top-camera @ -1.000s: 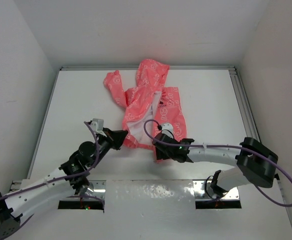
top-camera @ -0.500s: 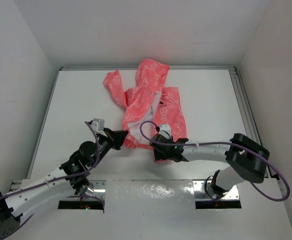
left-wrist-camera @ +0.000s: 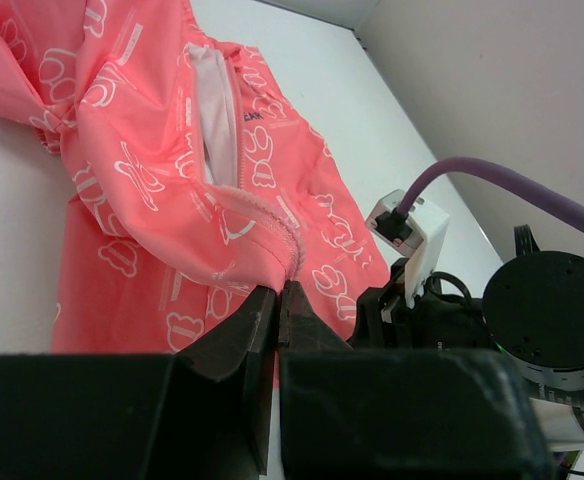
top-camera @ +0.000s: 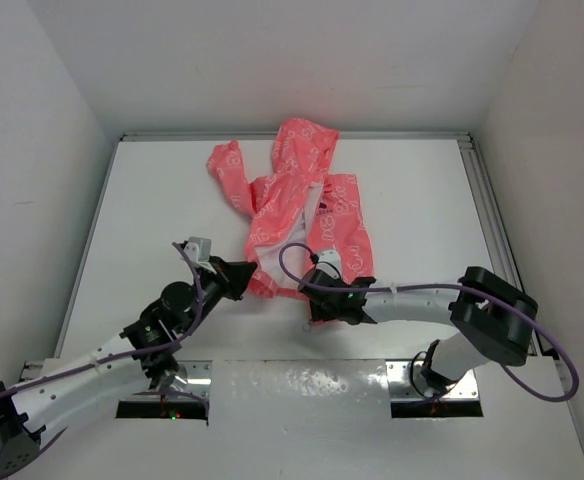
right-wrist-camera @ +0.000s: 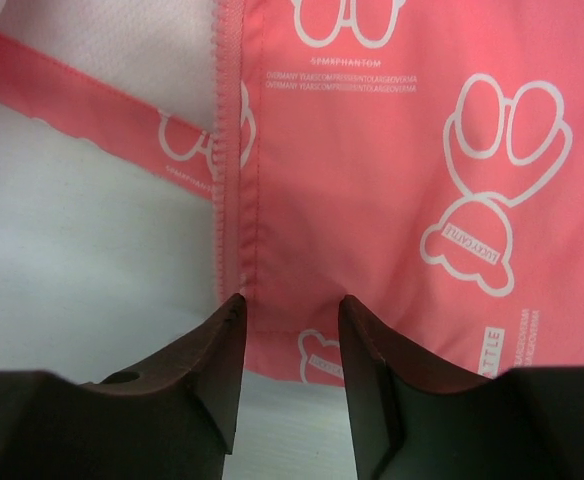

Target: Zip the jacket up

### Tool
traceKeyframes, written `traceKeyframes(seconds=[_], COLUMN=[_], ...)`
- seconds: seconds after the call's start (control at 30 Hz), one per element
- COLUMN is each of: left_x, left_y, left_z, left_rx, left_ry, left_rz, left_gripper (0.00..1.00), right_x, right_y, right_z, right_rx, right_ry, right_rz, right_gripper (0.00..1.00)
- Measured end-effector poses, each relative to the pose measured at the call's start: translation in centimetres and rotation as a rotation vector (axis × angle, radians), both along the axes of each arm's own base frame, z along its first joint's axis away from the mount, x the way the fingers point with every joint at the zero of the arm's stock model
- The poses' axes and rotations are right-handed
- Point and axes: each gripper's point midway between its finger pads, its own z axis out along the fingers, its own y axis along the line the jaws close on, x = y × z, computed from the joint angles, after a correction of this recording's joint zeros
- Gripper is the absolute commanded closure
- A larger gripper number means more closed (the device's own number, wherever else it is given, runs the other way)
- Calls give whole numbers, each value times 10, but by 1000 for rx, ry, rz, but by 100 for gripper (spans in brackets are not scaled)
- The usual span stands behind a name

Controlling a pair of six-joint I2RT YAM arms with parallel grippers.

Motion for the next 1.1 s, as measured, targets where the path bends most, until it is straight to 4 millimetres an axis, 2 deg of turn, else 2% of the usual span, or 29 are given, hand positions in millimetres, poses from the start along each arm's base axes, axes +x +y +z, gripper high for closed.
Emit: traceKeyframes(seconds=[0.27,0.63,0.7,0.9,1.1], left_x=[0,0,0,0,0], left_y=[0,1,2,3,5], left_z=[0,0,0,2,3], left_rx=[1,2,2,-3,-7], left_ry=[0,1,1,-4,-8], left_rz=[0,5,5,11,19], left_gripper=[100,100,100,100,100], right_x=[-6,-13,-12,-7,-3], right_y=[4,4,3,5,12], right_z=[9,-8,-8,-9,-9], right_rx=[17,-3,-4,18,66], right_ry=[6,49,46,21,2], right_rz=[21,16,13,-16,-36], right_gripper=[63,60,63,86,97])
